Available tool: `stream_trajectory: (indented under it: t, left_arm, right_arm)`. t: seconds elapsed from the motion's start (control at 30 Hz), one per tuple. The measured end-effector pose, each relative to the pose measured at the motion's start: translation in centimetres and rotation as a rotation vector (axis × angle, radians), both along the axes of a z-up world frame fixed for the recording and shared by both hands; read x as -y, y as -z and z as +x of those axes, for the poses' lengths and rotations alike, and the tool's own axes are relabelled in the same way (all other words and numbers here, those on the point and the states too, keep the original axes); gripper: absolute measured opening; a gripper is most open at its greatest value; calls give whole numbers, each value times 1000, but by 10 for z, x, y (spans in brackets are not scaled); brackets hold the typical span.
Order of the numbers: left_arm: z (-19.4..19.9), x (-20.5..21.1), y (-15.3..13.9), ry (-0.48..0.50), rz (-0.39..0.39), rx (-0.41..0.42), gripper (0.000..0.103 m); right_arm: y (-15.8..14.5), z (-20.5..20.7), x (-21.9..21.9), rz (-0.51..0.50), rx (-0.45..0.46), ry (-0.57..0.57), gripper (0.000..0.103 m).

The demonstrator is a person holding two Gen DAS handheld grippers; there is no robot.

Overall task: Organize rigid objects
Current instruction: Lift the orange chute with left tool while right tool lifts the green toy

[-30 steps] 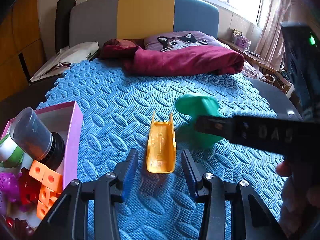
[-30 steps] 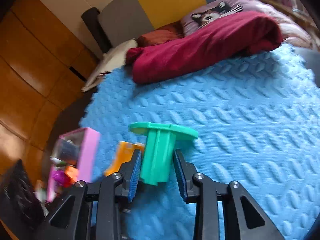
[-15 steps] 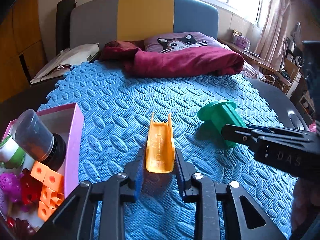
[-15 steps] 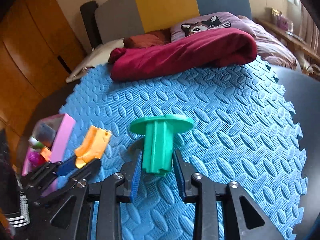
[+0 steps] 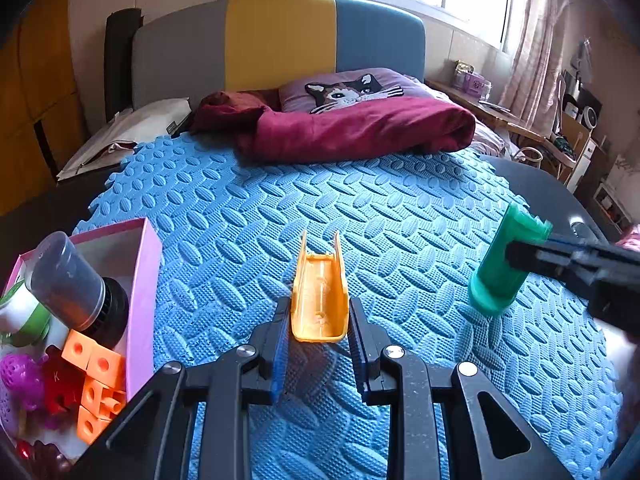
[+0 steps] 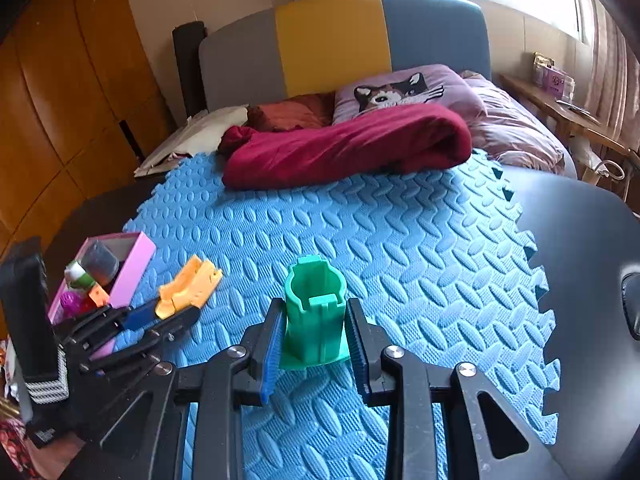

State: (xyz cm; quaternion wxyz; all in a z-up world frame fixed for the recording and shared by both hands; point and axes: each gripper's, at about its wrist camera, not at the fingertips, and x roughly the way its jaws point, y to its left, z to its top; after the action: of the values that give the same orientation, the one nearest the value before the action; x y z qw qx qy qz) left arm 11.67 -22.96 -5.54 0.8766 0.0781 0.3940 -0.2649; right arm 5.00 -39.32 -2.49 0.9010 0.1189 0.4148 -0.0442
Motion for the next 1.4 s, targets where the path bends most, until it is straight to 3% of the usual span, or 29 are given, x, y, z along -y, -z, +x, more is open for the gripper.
stream_trajectory:
  t: [0.2,0.3,0.4,0.67,0.87,1.1,1.4]
  left_arm:
    - [1,1,1,8,0,-10,27]
    - [1,1,1,13,-2,-13,27]
    - [1,2,1,17,1,-13,28]
    - [15,14,0,10,5,-41,32]
    - [15,27,-1,38,60,-2,26]
    - [0,13,-14,30,-2,5,26]
    - [-41,-22,-39,-16,0,25,26]
  right_arm:
    - [10,-6,-2,8,25,7,31]
    - [15,-1,1,28,39,29,37]
    - [23,1,5,78,55,34,35]
    - [25,-24,10,83,141,114,30]
    - [21,-26,6,33,146,135,30]
    - [19,-27,-3,-29,149,132,31]
    - [16,-26,-14,-90,159,108,30]
